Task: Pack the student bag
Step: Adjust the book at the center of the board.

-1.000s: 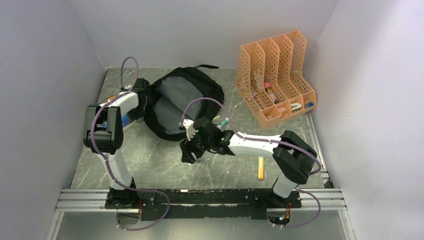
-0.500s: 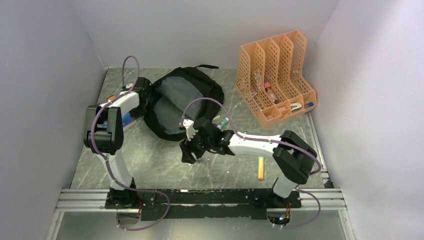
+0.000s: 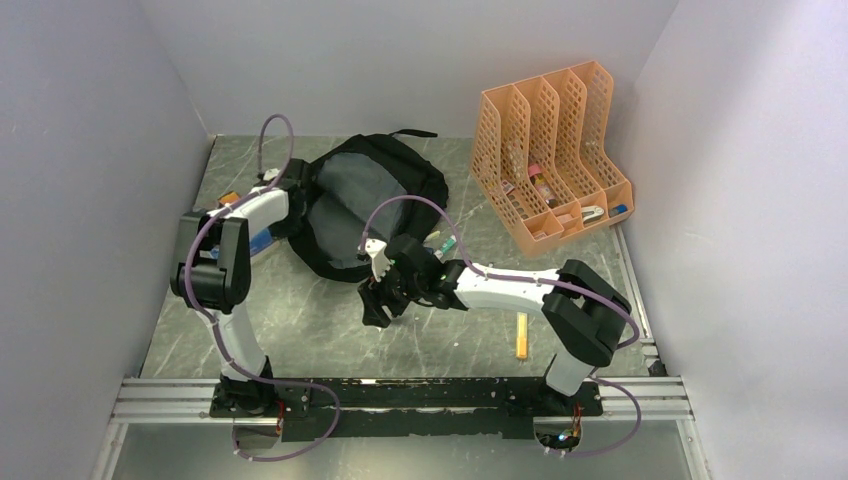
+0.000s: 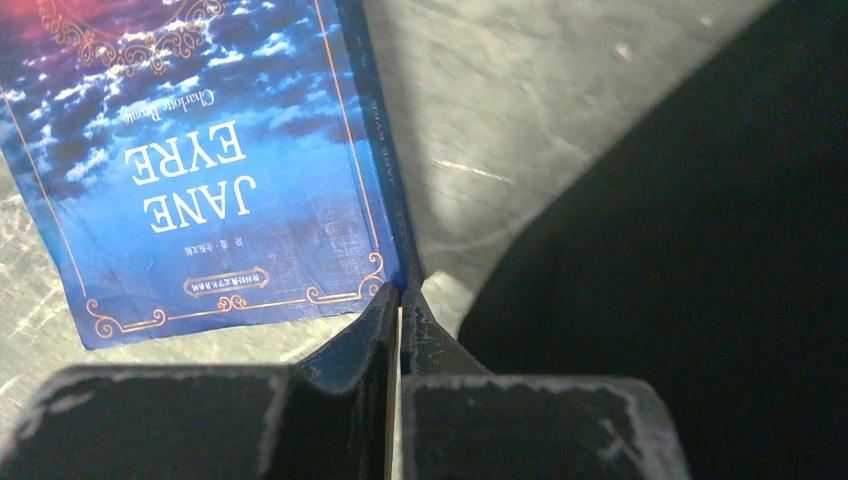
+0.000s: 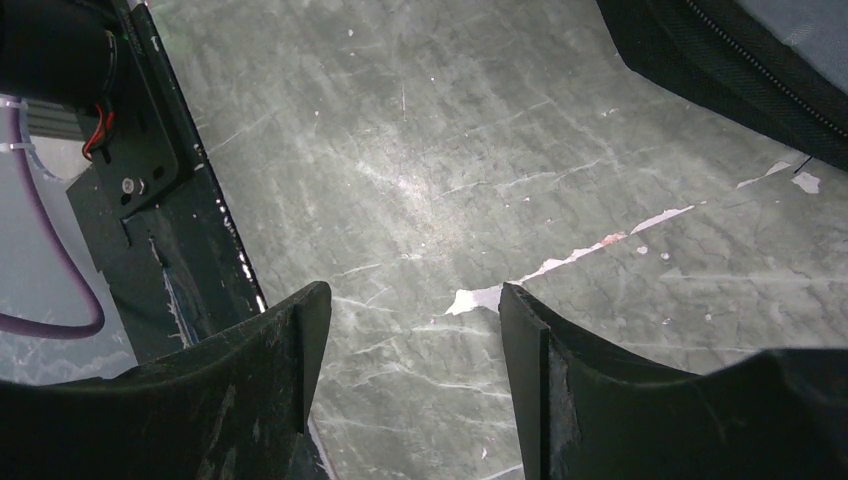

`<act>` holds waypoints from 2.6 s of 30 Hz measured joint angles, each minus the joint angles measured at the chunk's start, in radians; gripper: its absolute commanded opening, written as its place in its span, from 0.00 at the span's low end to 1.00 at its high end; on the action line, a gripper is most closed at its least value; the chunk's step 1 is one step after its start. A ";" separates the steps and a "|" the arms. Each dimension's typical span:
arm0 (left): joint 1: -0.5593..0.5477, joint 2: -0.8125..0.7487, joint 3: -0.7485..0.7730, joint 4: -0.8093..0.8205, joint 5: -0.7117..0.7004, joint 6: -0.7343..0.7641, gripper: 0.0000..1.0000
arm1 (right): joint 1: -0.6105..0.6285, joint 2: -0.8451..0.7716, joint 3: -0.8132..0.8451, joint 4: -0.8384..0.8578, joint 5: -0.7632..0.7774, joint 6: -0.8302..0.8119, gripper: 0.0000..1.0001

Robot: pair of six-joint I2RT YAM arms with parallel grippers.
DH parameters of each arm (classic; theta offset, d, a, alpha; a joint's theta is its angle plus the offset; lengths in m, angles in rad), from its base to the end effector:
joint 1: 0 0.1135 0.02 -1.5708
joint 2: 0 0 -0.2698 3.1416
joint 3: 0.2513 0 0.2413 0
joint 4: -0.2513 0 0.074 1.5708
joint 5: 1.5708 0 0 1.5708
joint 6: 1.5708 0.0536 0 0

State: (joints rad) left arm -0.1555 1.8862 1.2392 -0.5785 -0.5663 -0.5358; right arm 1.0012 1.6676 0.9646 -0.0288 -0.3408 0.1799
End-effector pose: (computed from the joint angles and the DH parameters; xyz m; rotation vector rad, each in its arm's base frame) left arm 0.3667 -0.0284 0.1648 -0.6156 2.5063 0.5533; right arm 0.1768 0.3093 0.1935 -1.1524 2.1750 0.9602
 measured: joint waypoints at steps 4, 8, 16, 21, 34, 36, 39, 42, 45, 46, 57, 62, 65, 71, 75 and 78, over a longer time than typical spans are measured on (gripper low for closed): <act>-0.051 -0.010 -0.007 -0.001 0.005 -0.008 0.05 | 0.000 0.000 0.000 0.000 0.000 0.000 0.67; -0.068 -0.020 -0.004 -0.017 0.026 -0.022 0.07 | 0.000 0.001 0.000 0.000 0.000 0.000 0.67; -0.037 -0.080 0.024 -0.084 0.126 -0.048 0.32 | 0.000 0.003 0.000 0.000 0.000 0.000 0.67; 0.093 -0.294 -0.062 -0.013 0.220 -0.060 0.54 | 0.000 0.003 0.000 0.000 0.000 0.000 0.67; 0.383 -0.540 -0.402 0.130 0.360 -0.097 0.65 | 0.000 0.008 0.000 0.000 -0.011 0.001 0.67; 0.420 -0.541 -0.432 0.147 0.370 -0.097 0.67 | 0.000 0.008 0.000 0.000 -0.012 0.001 0.67; 0.461 -0.543 -0.460 0.170 0.381 -0.096 0.68 | 0.000 0.008 0.000 0.000 -0.014 0.002 0.67; 0.487 -0.543 -0.475 0.206 0.399 -0.092 0.68 | 0.000 0.008 0.000 0.000 -0.015 0.002 0.67; 0.510 -0.543 -0.494 0.255 0.426 -0.090 0.67 | 0.000 0.008 0.000 0.000 -0.016 0.002 0.67; 0.518 -0.543 -0.502 0.270 0.436 -0.090 0.67 | 0.000 0.008 0.000 0.001 -0.017 0.002 0.67; 0.536 -0.521 -0.566 0.378 0.484 -0.101 0.54 | -0.001 0.008 0.000 0.000 -0.022 0.002 0.67; 0.536 -0.521 -0.573 0.416 0.488 -0.100 0.45 | -0.001 0.010 0.001 0.000 -0.025 0.002 0.67; 0.536 -0.521 -0.588 0.432 0.489 -0.100 0.42 | -0.001 0.013 0.005 0.000 -0.028 0.002 0.67; 0.530 -0.529 -0.600 0.431 0.481 -0.104 0.45 | -0.001 0.013 0.010 0.000 -0.030 0.003 0.67; 0.515 -0.549 -0.612 0.411 0.465 -0.110 0.47 | -0.001 0.013 0.013 0.000 -0.030 0.003 0.67; 0.494 -0.581 -0.648 0.412 0.453 -0.122 0.46 | 0.000 0.015 0.016 0.000 -0.034 0.003 0.67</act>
State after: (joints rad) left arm 0.3382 1.3056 0.5911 -0.1661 -0.1135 -0.6582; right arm 1.0008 1.6825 0.9810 -0.0284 -0.3748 0.1833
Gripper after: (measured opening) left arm 0.464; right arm 0.673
